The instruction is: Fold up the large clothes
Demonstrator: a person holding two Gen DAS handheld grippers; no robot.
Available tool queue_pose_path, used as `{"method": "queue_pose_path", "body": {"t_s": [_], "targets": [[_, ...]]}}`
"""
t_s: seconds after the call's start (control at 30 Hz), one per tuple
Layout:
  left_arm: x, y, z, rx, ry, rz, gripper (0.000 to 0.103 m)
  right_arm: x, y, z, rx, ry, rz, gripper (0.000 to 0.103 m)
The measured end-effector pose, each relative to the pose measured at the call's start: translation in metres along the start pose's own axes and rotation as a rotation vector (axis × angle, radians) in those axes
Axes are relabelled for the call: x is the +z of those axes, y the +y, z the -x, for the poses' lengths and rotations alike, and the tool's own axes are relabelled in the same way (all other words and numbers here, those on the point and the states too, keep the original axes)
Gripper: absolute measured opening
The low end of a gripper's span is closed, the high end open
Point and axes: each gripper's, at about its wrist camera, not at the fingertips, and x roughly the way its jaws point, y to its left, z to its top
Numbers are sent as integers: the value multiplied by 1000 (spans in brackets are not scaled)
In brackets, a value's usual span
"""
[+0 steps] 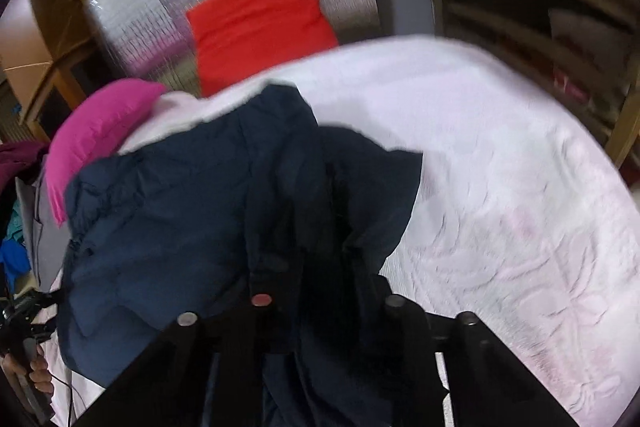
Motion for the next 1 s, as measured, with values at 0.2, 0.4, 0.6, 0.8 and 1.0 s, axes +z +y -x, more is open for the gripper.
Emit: {"method": "queue_pose_path", "body": {"t_s": [0.2, 0.4, 0.6, 0.8, 1.0], "targets": [[0, -18, 3, 7, -104, -69, 31, -18, -12, -5, -44, 2, -34, 17], [2, -21, -7, 87, -108, -101, 32, -14, -27, 10, 32, -32, -153, 17], [-4, -15, 17, 168, -129, -67, 70, -17, -35, 6, 39, 22, -196, 33], [-10, 12, 32, 165, -112, 1, 77, -19, -46, 18, 41, -13, -219, 74], [-14, 37, 30, 142, -54, 51, 78, -32, -68, 31, 111, 7, -308, 74]]}}
